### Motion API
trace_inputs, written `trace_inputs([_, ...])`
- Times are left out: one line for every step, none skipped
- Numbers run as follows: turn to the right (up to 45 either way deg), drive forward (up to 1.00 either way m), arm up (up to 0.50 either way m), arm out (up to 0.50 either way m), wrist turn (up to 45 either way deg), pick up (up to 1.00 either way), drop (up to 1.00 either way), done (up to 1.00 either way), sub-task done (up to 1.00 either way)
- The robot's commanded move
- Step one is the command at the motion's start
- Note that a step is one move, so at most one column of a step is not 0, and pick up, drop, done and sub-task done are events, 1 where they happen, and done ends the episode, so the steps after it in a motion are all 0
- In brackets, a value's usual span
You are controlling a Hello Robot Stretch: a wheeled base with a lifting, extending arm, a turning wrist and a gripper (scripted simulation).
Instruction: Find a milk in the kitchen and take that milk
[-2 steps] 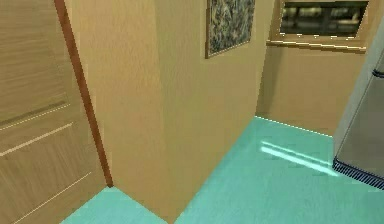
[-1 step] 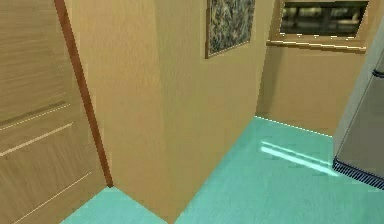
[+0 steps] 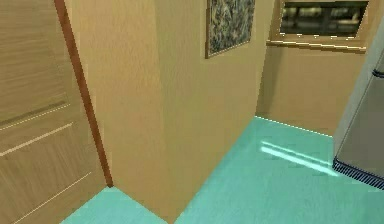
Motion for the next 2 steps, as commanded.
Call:
trace_inputs([0.0,0.0,0.0,0.0,45.0,0.0,0.0,0.0,0.0])
trace_inputs([0.0,0.0,0.0,0.0,45.0,0.0,0.0,0.0,0.0])
